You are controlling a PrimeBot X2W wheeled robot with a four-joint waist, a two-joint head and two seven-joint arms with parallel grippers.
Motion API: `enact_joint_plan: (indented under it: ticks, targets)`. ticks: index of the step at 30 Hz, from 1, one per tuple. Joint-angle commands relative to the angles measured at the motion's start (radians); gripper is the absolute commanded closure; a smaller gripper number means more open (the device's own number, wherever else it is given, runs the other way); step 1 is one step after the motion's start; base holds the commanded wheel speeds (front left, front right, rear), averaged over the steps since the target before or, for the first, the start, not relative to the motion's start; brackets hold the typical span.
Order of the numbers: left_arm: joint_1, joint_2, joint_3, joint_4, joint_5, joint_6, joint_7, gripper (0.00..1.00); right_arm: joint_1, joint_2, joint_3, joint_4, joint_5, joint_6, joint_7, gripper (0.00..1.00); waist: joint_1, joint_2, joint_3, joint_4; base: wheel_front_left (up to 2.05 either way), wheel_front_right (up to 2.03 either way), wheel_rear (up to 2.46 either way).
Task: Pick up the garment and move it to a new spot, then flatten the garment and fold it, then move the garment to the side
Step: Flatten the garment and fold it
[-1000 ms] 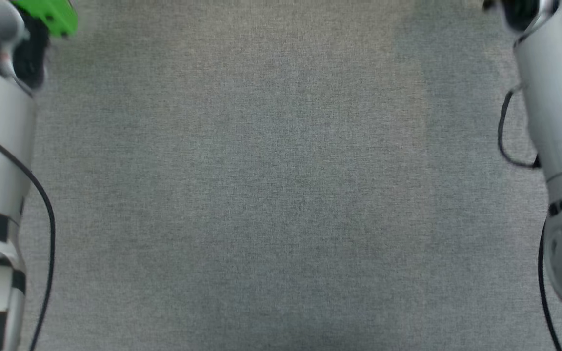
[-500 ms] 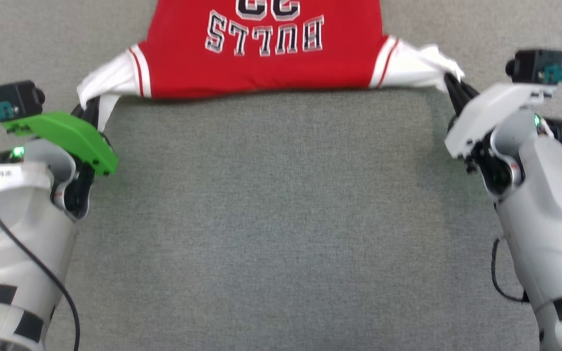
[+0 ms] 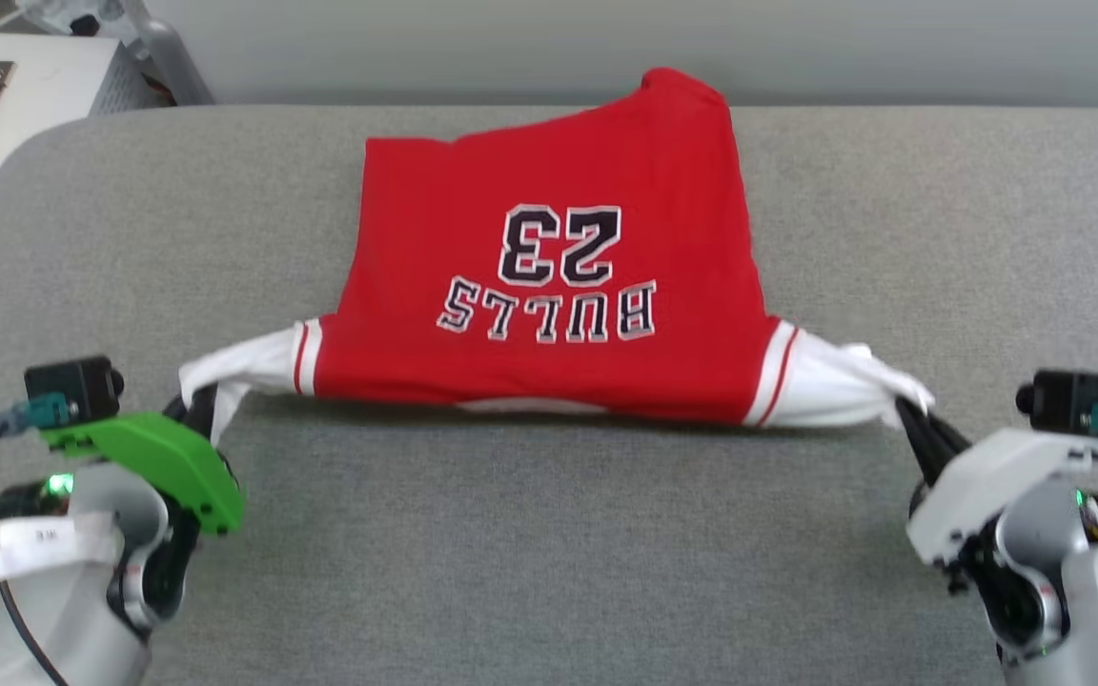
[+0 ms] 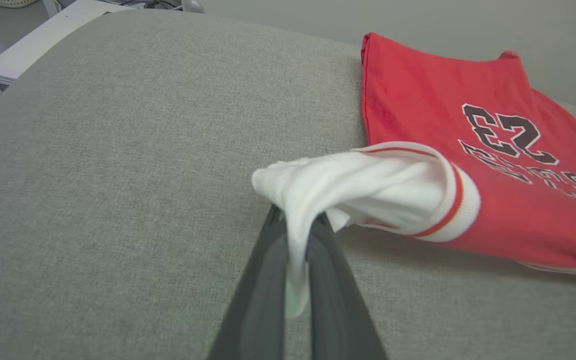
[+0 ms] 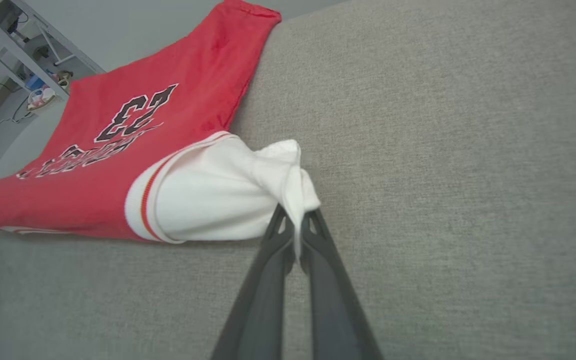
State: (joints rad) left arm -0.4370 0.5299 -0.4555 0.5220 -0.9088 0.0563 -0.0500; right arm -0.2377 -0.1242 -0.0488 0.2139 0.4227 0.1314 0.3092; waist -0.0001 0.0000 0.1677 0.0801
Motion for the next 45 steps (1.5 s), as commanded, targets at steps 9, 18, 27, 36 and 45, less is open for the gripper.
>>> enact_joint_plan:
  ticks: [9,18,27,36,45]
  targets:
    - [0.334,0.133,0.044,-0.380,-0.042,0.205,0.079,1.00,0.323,0.066,-0.116,-0.273,-0.049,-0.001,0.143,1.00,0.0001,0.0000,-0.077,0.006,0.00,0.00,0.00]
    - [0.601,0.199,0.072,-0.601,-0.101,0.327,0.126,1.00,0.532,0.074,-0.164,-0.319,-0.008,-0.001,0.204,1.00,0.0001,0.0000,-0.140,0.004,0.00,0.00,0.00]
    - [0.714,0.186,0.039,-0.640,-0.130,0.324,0.135,1.00,0.609,0.074,-0.152,-0.240,0.040,-0.001,0.191,1.00,0.0001,0.0000,-0.153,0.011,0.00,0.00,0.00]
    - [0.648,0.121,-0.010,-0.577,-0.077,0.314,0.095,1.00,0.515,0.074,-0.123,-0.220,-0.016,-0.001,0.092,0.00,0.0001,0.0000,-0.150,0.026,0.00,0.00,0.00]
    - [0.555,0.102,-0.020,-0.594,-0.029,0.325,0.080,1.00,0.261,0.074,-0.168,-0.174,-0.074,-0.001,0.026,0.00,0.0001,0.0000,-0.093,0.081,0.00,0.00,0.00]
